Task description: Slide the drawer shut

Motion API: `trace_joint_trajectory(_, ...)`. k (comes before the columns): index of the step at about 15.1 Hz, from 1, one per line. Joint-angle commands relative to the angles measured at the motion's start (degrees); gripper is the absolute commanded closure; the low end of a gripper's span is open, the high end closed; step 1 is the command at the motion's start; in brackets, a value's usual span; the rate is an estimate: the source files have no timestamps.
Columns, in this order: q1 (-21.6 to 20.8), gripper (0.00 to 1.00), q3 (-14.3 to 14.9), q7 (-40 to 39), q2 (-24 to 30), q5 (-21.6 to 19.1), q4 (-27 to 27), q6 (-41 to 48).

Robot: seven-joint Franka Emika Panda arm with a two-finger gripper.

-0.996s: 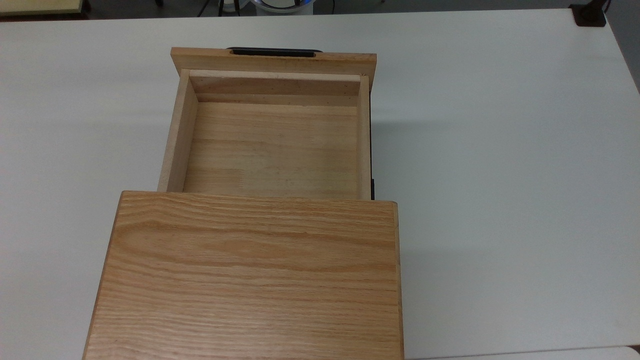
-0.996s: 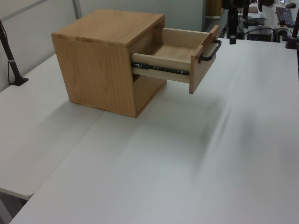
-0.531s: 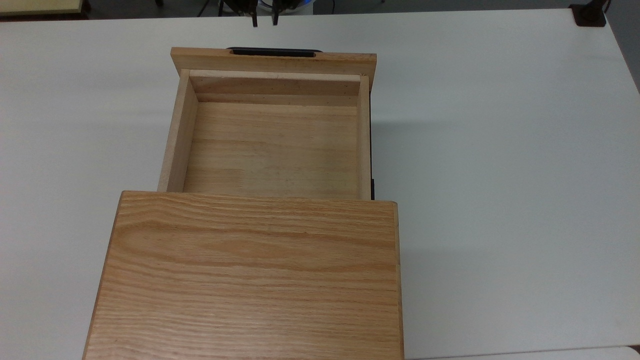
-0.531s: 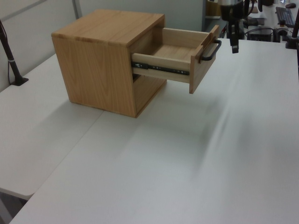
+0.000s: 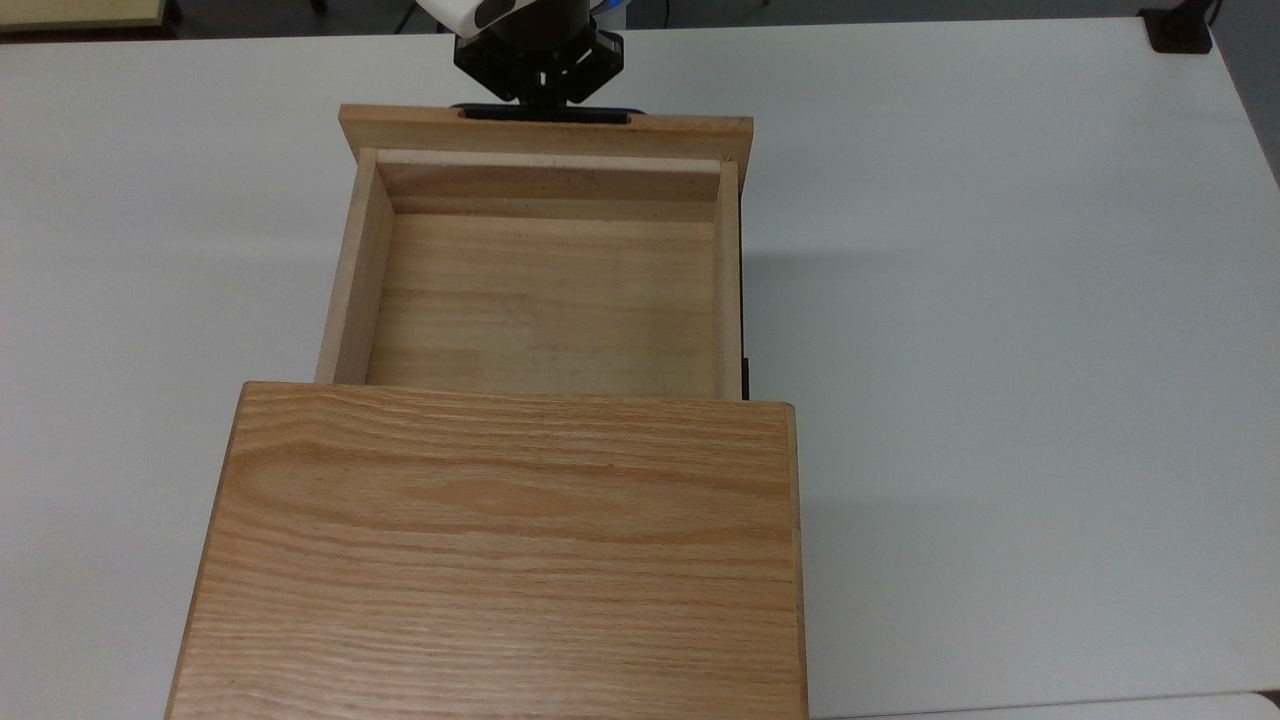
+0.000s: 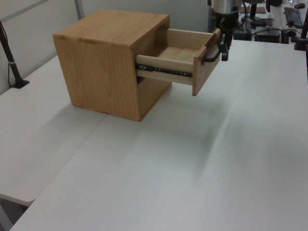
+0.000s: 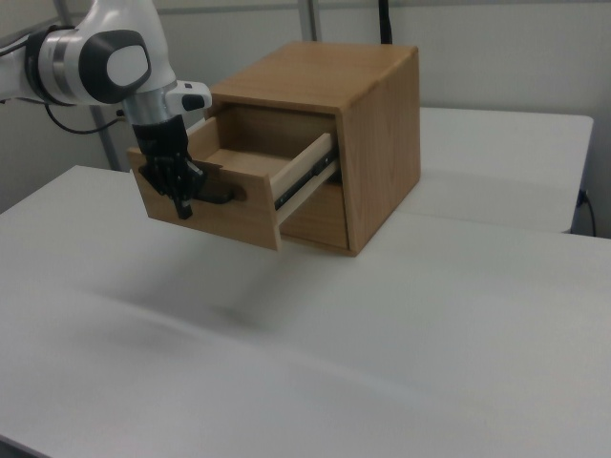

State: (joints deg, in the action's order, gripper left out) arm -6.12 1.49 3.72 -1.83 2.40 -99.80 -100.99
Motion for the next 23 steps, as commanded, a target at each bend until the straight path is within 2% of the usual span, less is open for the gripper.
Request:
trace_joint_trajectory(1, -0.2, 1.00, 0.3, 2.6, -1.2, -0.9, 1.0, -6.7)
trace_joint_trajectory(6, 0.1, 1.00, 0.3, 3.8, -5.9, 0.1, 6.1, -13.8)
trace_joint_trajectory(15, 1.6, 1.00, 0.6, 15.3, -20.6, 3.4, 20.0, -27.0)
trace_joint_trajectory(23, 2.1, 1.00, 0.9, 20.3, -22.0, 4.4, 21.4, -32.9)
